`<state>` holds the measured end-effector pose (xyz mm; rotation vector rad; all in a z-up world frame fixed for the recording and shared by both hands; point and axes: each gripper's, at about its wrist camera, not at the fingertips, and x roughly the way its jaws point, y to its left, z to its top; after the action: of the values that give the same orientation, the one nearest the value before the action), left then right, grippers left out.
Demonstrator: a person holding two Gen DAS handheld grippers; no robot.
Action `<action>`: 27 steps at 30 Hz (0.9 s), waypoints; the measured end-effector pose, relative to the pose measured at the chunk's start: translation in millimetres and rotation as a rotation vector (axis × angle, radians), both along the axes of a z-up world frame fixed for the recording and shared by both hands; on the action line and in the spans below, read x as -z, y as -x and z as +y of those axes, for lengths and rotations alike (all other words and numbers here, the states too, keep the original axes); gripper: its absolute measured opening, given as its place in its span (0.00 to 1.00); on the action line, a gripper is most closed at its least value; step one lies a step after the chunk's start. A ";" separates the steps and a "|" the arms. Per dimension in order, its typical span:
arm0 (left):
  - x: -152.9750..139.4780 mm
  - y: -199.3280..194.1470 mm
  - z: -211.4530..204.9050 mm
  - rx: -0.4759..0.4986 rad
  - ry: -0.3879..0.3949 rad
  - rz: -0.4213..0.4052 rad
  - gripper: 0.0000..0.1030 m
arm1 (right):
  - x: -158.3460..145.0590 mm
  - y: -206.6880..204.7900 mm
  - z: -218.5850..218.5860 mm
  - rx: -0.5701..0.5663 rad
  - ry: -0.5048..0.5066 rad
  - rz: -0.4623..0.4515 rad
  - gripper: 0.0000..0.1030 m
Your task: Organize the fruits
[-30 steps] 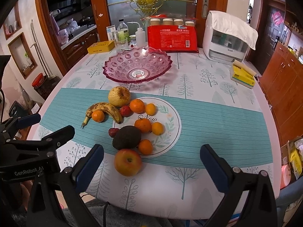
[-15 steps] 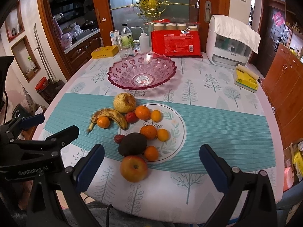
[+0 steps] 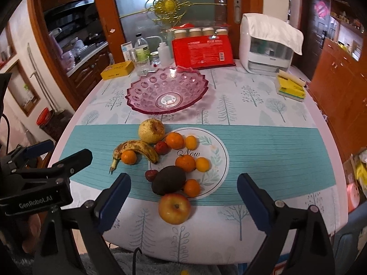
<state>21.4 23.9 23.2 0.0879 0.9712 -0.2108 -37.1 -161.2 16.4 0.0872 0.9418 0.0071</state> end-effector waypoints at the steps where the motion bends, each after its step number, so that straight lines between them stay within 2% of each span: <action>1: -1.0 -1.4 0.9 0.016 -0.003 0.002 0.99 | -1.3 0.6 3.9 0.011 0.008 0.001 0.92; 7: -3.8 -11.8 4.5 0.095 0.006 0.014 0.99 | -2.7 5.6 20.5 0.048 0.030 0.013 0.92; 15: 13.0 -16.4 -6.3 0.198 -0.039 0.042 0.99 | 11.1 14.2 27.9 0.104 0.054 0.045 0.92; 21: 38.9 -24.9 -19.9 0.263 -0.062 0.088 0.99 | 33.7 20.4 24.9 0.134 0.086 0.059 0.92; 27: 71.5 -37.1 -39.4 0.336 -0.119 0.088 0.99 | 79.3 21.9 10.3 0.155 0.082 0.070 0.92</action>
<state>58.5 -15.5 -48.3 0.3544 1.0534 -0.4688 -59.0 -150.9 -62.9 0.0850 1.0025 -0.1781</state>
